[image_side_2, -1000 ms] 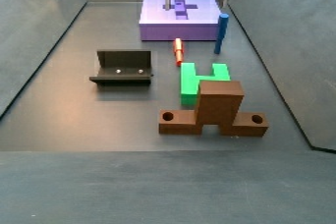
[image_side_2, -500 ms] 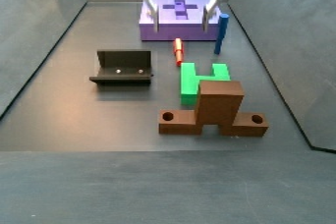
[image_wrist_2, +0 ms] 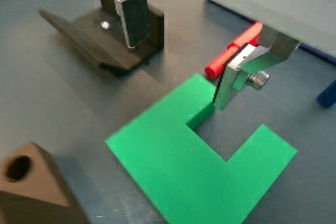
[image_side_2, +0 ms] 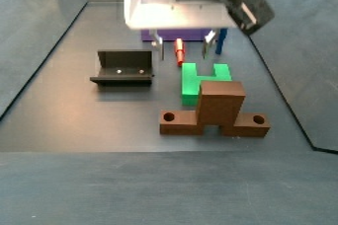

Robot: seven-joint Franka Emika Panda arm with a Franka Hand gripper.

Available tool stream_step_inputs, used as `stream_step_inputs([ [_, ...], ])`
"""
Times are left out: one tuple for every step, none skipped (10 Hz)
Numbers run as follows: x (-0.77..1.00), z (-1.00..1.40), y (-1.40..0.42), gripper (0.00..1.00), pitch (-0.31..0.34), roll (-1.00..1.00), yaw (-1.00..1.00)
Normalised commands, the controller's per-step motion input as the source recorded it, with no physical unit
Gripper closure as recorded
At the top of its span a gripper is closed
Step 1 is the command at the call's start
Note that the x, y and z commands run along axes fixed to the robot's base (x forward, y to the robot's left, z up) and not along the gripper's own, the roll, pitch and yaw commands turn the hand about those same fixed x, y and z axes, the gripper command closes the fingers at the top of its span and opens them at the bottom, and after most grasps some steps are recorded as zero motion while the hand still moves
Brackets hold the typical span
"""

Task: Pick up the green object. Move up. Place the green object on the fixture. Regrasp the green object. Move to above the board. Insert the green object.
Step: Pick up the green object.

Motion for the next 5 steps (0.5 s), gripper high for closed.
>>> stream_step_inputs([
  [-0.13,-0.71,-0.09,0.0,-0.053,-0.18,0.04],
  [-0.24,-0.58,0.0,0.0,-0.116,-0.18,0.03],
  [-0.1,-0.45,0.0,0.0,-0.043,-0.13,0.0],
  [-0.15,-0.43,0.0,0.0,-0.041,-0.1,0.0],
  [0.0,-0.13,-0.21,0.0,0.0,-0.03,-0.03],
])
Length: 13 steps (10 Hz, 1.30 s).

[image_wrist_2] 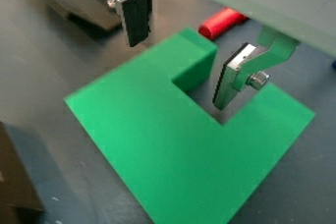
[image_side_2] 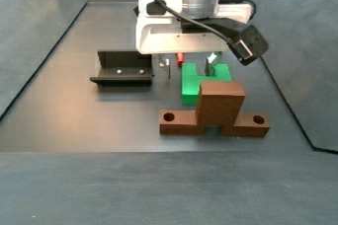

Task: Pick up the green object. Move up. Place the green object on the fixture. Regrasp the green object. Move to above the board. Insert the green object.
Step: Pick up the green object.

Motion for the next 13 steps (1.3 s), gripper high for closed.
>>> stream_step_inputs([
  [0.0,0.0,-0.14,0.0,-0.009,-0.04,-0.06],
  [0.0,-0.01,-0.05,0.0,-0.016,-0.09,0.0],
  [-0.04,-0.21,0.0,0.0,-0.043,-0.09,0.0],
  [-0.12,-0.24,0.08,0.0,-0.011,-0.02,-0.01],
  [-0.12,-0.2,0.03,0.0,-0.011,0.0,0.0],
  [0.0,0.0,0.0,0.0,0.0,0.0,0.0],
  [0.0,0.0,0.0,1.0,0.0,0.0,0.0],
  [0.0,0.0,0.0,1.0,0.0,0.0,0.0],
  [0.0,0.0,0.0,1.0,0.0,0.0,0.0],
  [0.0,0.0,0.0,1.0,0.0,0.0,0.0],
  [0.0,0.0,0.0,1.0,0.0,0.0,0.0],
  [0.0,0.0,0.0,1.0,0.0,0.0,0.0],
  [0.0,0.0,0.0,1.0,0.0,0.0,0.0],
])
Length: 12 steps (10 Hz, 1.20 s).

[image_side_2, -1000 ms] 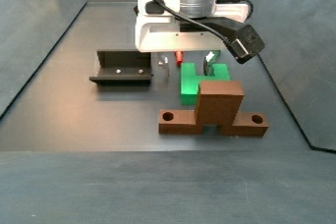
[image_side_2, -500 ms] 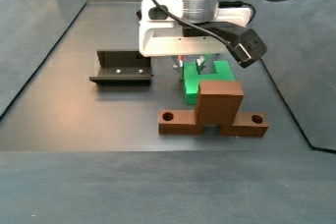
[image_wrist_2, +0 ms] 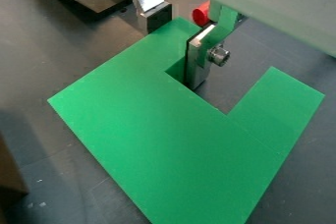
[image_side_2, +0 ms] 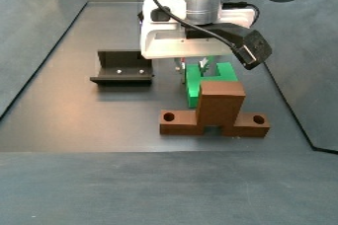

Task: Pick up the green object. Move up. Place the green object on the fixture. Regrasp the green object. Move to above the board. Insert the green object.
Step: Pick up the green object, then move up.

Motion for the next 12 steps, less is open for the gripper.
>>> stream_step_inputs([
  [0.0,0.0,0.0,1.0,0.0,0.0,0.0],
  [0.0,0.0,0.0,1.0,0.0,0.0,0.0],
  [0.0,0.0,0.0,1.0,0.0,0.0,0.0],
  [0.0,0.0,0.0,1.0,0.0,0.0,0.0],
  [0.0,0.0,0.0,1.0,0.0,0.0,0.0],
  [0.0,0.0,0.0,1.0,0.0,0.0,0.0],
  [0.0,0.0,0.0,1.0,0.0,0.0,0.0],
  [0.0,0.0,0.0,1.0,0.0,0.0,0.0],
  [0.0,0.0,0.0,1.0,0.0,0.0,0.0],
  [0.0,0.83,0.0,1.0,0.0,0.0,0.0],
  [0.01,0.85,0.03,1.0,-0.007,0.01,-0.02],
  [-0.04,0.66,0.02,1.0,0.013,0.01,-0.03],
])
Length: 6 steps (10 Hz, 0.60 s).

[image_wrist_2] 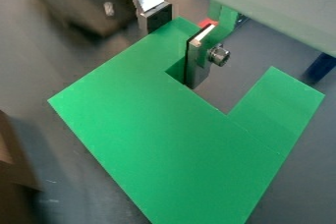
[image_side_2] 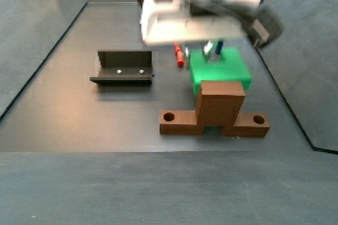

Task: Pick up the green object. Move up. Place the green object on the fixture. Regrasp the green object. Move to above the board. Insert the green object.
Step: Move up, then place the green object on the fixture.

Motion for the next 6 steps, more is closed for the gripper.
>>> stream_step_inputs([
  [-0.02,0.24,0.01,1.0,-0.016,0.02,-0.02],
  [0.0,0.0,0.0,1.0,0.0,-0.01,0.0],
  [0.06,0.0,0.0,1.0,0.0,-0.02,-0.02],
  [0.16,0.0,0.0,1.0,0.057,-0.06,-0.04],
  [0.23,0.0,0.0,1.0,0.131,-0.24,-0.06],
  [0.26,0.16,0.03,1.0,0.174,-0.61,-0.15],
])
